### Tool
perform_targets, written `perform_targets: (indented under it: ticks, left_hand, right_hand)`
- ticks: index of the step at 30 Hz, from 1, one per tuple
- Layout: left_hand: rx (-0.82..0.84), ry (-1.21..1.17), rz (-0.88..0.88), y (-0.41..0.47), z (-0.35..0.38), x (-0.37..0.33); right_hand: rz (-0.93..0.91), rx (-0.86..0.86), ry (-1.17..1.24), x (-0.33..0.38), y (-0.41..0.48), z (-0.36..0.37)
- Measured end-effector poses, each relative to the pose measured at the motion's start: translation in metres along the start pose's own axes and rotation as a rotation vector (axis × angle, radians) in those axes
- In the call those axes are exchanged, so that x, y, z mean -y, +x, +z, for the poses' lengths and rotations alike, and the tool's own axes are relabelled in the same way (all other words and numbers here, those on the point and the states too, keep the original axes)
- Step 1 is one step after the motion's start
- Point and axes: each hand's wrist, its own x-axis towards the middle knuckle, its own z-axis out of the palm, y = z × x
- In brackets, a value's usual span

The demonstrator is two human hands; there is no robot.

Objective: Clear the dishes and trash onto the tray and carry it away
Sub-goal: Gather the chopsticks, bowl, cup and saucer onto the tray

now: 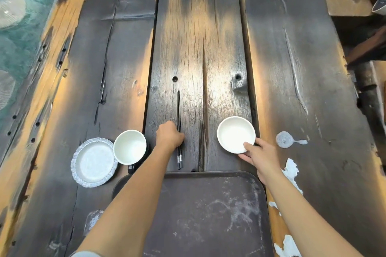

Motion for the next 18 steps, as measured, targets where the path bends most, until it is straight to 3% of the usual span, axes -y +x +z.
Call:
perform_targets:
  ticks: [9,18]
  left_hand:
    - [-0.021,-0.034,0.021,0.002,0.003,0.002]
    - [-0.068,0.122,0.287,-0.008,-0.003,0.001]
  right_hand:
    - [0.021,-0.028,0.021,0.003,-0.003,0.003]
    - [-0.008,-0.07,0.005,0.003,-0.013,0.002]
